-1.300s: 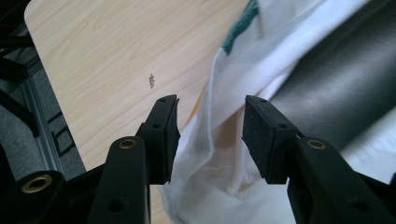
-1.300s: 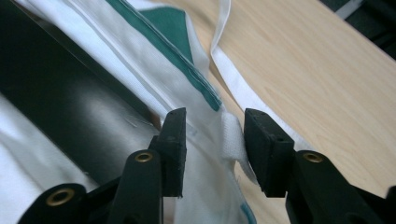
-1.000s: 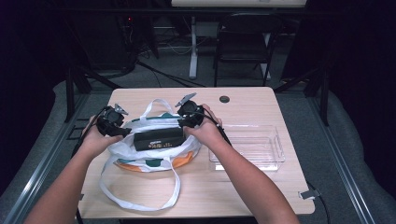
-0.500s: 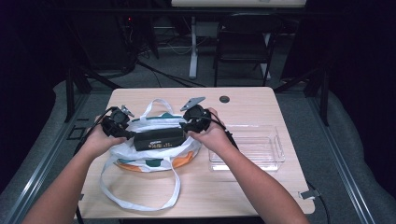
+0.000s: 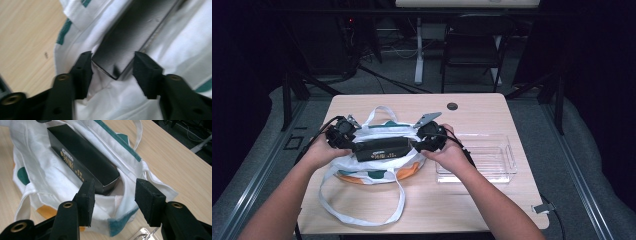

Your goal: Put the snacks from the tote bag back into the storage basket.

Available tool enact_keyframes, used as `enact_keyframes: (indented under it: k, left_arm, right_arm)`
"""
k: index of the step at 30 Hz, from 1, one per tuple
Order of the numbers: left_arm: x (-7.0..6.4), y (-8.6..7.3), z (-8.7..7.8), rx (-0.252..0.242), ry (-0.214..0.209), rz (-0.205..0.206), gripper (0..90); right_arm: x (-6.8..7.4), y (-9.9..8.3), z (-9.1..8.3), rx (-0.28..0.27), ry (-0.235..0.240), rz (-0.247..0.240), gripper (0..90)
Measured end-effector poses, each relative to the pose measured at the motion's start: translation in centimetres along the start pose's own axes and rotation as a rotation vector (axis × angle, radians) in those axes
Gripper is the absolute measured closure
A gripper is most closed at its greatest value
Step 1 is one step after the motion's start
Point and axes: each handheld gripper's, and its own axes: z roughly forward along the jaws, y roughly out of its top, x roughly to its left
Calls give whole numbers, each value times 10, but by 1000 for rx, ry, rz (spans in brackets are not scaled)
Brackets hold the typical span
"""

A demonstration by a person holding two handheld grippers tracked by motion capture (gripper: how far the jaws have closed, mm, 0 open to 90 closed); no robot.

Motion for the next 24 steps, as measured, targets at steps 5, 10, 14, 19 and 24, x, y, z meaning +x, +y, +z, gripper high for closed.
enact_keyframes:
  k: [5, 10, 14, 19, 24]
  left_arm:
    - [-4, 5, 1, 1, -33, 39, 506]
    - [-9, 10, 4, 27, -53, 99, 467]
    - [-13, 14, 6, 19, -63, 144, 445]
    - [-16, 17, 9, 14, -75, 196, 426]
    - [-17, 19, 14, 14, -52, 277, 392]
  right_arm:
    - [0, -7, -9, -25, 10, 13, 495]
    - [1, -15, -14, -48, -2, 9, 493]
    - [2, -22, -14, -58, 1, 28, 493]
    - [4, -30, -18, -78, 21, 34, 485]
    - [8, -34, -25, -105, 19, 27, 485]
